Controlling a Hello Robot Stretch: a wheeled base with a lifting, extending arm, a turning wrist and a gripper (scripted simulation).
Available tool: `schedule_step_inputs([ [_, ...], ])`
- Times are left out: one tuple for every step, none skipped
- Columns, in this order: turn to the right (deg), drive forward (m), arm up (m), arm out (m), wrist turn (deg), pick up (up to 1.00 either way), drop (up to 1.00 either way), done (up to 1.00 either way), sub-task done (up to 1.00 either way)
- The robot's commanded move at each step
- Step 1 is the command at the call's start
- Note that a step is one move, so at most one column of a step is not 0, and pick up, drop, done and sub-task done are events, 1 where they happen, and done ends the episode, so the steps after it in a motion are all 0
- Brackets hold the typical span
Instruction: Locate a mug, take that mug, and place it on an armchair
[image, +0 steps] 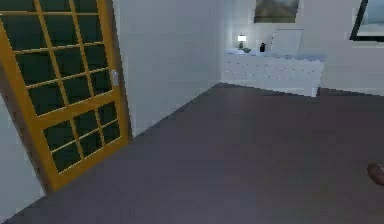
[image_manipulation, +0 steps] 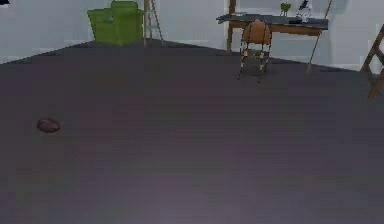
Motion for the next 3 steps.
schedule_step_inputs([
  [45.0,0.0,0.0,0.0,0.0,0.0,0.0,0.0,0.0],
  [45.0,0.0,0.0,0.0,0.0,0.0,0.0,0.0,0.0],
  [45.0,0.0,0.0,0.0,0.0,0.0,0.0,0.0,0.0],
])
